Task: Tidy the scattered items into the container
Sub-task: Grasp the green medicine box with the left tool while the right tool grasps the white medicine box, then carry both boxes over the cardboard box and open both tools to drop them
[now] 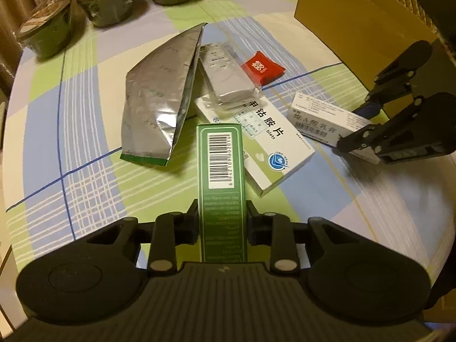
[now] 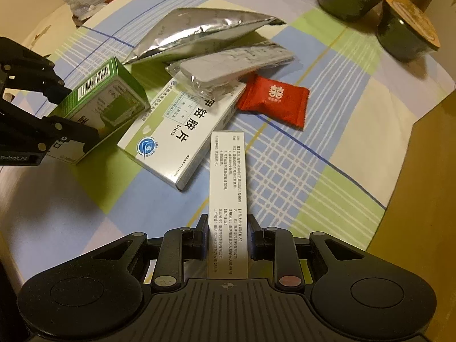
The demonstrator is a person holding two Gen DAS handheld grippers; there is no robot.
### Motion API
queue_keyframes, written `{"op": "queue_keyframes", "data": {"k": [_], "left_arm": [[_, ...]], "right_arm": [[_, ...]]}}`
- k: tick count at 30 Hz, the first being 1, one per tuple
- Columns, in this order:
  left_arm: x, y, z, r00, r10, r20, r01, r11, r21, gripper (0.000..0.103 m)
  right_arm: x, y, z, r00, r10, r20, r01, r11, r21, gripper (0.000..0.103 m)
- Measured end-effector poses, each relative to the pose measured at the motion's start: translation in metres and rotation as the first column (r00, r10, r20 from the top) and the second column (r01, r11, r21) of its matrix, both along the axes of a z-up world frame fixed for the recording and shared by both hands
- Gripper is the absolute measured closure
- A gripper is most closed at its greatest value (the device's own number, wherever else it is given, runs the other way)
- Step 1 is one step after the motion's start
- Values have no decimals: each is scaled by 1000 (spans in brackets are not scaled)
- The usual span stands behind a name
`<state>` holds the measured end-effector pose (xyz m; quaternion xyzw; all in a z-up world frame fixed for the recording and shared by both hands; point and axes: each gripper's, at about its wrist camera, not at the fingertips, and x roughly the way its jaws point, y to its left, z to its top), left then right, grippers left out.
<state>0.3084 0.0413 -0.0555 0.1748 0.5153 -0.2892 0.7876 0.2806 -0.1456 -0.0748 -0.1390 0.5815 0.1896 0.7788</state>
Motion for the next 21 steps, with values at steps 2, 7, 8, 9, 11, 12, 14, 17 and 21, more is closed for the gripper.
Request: {"op": "queue_keyframes", "data": {"k": [2, 7, 8, 9, 11, 12, 14, 17, 21], "left_arm": [[-4, 2, 3, 1000, 9, 8, -9, 1000, 9, 78], [-21, 5, 20, 1000, 13, 24, -13, 1000, 17, 78], [-25, 5, 24, 1000, 10, 29, -10, 1000, 19, 78], [-29, 4, 28, 999, 5, 34, -6, 1000, 21, 78], [-38, 1, 38, 999, -5, 47, 4, 1000, 20, 78], [-44, -1, 43, 999, -10, 53, 9, 1000, 19, 78], [-52, -6, 51, 998, -19, 62, 18, 1000, 17, 78], [-64, -14, 64, 997, -34, 73, 34, 999, 9, 78], [-78, -32, 84, 994, -67, 92, 67, 998, 2, 78]], "right_arm": [[-3, 0, 7, 1000, -4, 16, 4, 1000, 3, 75], [-15, 1, 33, 998, -11, 60, 10, 1000, 13, 75], [-18, 1, 39, 997, -12, 70, 11, 1000, 14, 75], [-21, 1, 45, 997, -14, 80, 13, 1000, 15, 75], [-26, 1, 56, 995, -20, 96, 18, 1000, 20, 75], [-29, 0, 62, 994, -23, 103, 20, 1000, 22, 75], [-36, -1, 73, 992, -29, 119, 26, 999, 24, 75], [-46, -7, 91, 988, -42, 148, 38, 999, 30, 75], [-60, -22, 116, 980, -66, 187, 61, 998, 35, 75]]}}
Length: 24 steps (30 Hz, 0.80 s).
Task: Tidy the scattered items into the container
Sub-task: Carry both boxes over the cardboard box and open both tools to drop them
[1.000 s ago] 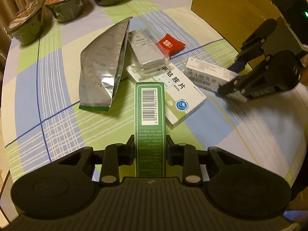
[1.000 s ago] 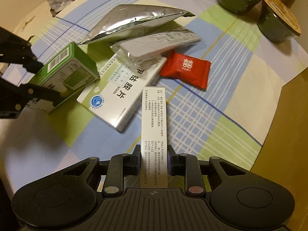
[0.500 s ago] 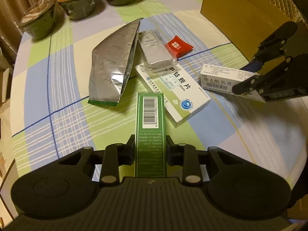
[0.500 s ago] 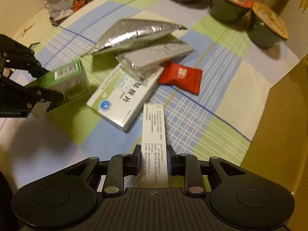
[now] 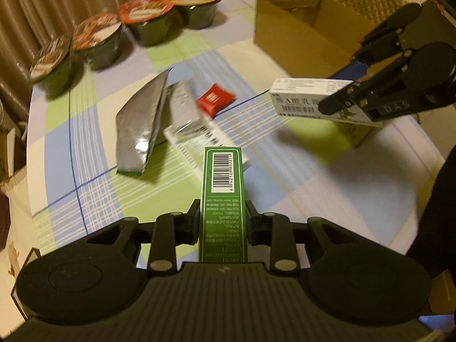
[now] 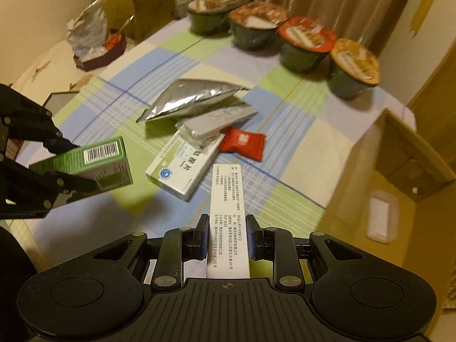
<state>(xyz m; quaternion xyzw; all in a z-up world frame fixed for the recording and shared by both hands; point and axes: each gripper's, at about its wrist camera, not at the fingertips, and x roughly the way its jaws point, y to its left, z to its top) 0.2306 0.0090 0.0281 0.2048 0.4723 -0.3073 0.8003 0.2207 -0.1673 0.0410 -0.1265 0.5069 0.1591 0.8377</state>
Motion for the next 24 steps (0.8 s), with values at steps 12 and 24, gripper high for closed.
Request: {"op": "queue_keyframes", "data": {"k": [12, 24], "left_arm": [[-25, -89, 62, 991, -114, 70, 119, 990, -75, 78], [-42, -177, 86, 973, -214, 83, 224, 965, -136, 78]], "right_arm": [[-41, -85, 68, 985, -130, 114, 131, 991, -6, 75], [-71, -160, 82, 958, -251, 141, 252, 968, 11, 75]]}}
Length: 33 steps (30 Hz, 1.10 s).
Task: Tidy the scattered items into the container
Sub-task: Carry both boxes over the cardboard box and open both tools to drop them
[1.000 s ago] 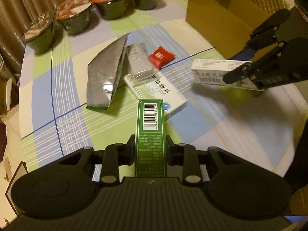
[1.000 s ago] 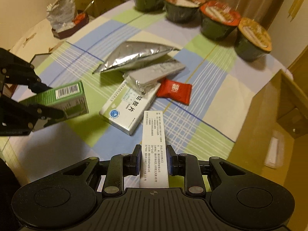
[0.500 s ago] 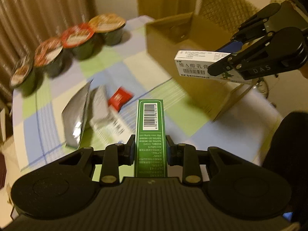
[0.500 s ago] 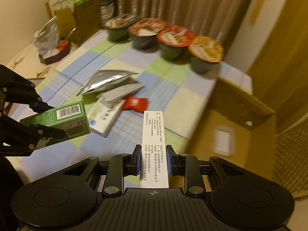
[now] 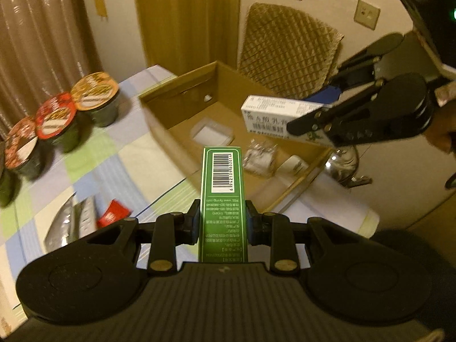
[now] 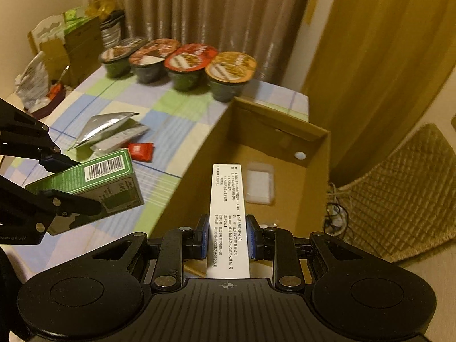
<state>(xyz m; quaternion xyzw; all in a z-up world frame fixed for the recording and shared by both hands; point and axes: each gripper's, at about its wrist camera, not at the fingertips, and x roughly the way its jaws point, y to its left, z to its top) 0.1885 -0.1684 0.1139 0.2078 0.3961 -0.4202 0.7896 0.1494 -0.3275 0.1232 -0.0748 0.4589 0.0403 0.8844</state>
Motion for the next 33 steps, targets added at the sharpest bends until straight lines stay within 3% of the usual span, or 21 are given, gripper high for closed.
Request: {"op": "queue_keyframes", "data": {"k": [13, 33], "left_arm": [[6, -51, -9, 999, -14, -49, 12, 1000, -29, 78], [30, -85, -38, 994, 20, -111, -25, 998, -50, 78]], "right_arm": [[-6, -49, -10, 997, -77, -4, 77, 996, 43, 75], [4, -82, -34, 991, -131, -29, 133, 987, 89, 75]]}}
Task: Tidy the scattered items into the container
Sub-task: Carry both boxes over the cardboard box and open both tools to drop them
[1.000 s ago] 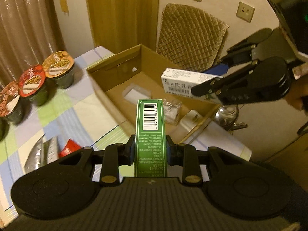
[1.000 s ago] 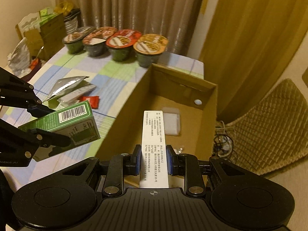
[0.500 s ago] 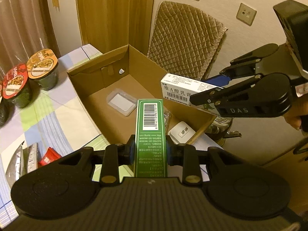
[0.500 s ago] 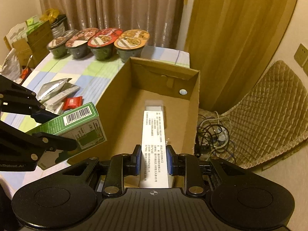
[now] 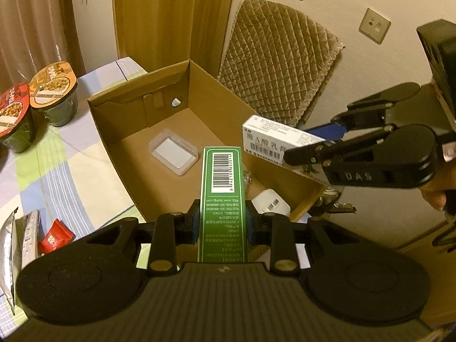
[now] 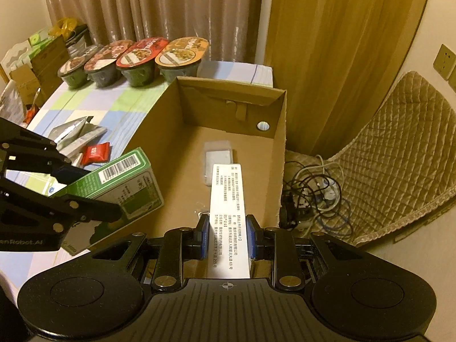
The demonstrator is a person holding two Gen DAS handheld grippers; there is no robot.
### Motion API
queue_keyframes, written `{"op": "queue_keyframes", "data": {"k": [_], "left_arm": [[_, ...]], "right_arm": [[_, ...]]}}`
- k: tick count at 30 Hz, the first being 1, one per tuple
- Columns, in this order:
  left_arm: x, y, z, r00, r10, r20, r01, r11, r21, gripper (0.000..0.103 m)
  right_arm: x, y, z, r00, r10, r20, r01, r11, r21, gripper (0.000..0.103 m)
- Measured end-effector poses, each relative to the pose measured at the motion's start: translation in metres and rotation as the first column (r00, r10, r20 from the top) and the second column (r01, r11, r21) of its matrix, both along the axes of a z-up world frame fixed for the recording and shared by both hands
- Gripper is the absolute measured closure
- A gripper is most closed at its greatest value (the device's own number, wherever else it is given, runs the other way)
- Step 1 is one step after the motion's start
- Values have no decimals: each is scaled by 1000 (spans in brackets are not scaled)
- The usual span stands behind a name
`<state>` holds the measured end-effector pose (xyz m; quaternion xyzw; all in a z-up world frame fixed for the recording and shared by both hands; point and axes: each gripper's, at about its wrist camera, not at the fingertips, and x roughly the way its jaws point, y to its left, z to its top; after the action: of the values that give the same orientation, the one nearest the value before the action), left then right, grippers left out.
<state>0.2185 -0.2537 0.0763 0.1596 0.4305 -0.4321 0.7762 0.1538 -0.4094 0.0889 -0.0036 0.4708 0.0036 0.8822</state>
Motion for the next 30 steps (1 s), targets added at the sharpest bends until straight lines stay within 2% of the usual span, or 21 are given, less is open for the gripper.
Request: {"op": "queue_keyframes", "data": {"k": [3, 5, 9, 19, 22, 26, 30], "left_arm": [[4, -2, 1, 999, 28, 22, -27, 1000, -14, 78], [6, -2, 3, 999, 41, 28, -40, 999, -24, 72], [10, 4, 7, 997, 55, 45, -54, 998, -26, 72], [11, 24, 7, 995, 99, 30, -98, 995, -30, 71], [10, 27, 5, 994, 103, 26, -102, 994, -29, 71], [10, 32, 3, 994, 101, 27, -101, 995, -23, 71], [10, 38, 3, 994, 107, 27, -106, 994, -24, 71]], "right_arm": [[1, -1, -3, 1000, -5, -3, 5, 1000, 4, 75], [1, -2, -5, 1000, -6, -6, 6, 1000, 5, 75], [2, -3, -7, 1000, -6, -8, 7, 1000, 7, 75], [7, 8, -9, 1000, 4, -5, -4, 1000, 19, 75], [11, 9, -9, 1000, 0, 6, 0, 999, 39, 74], [16, 3, -9, 999, -38, 36, 33, 993, 115, 74], [17, -2, -6, 997, -65, 44, 59, 992, 113, 74]]}}
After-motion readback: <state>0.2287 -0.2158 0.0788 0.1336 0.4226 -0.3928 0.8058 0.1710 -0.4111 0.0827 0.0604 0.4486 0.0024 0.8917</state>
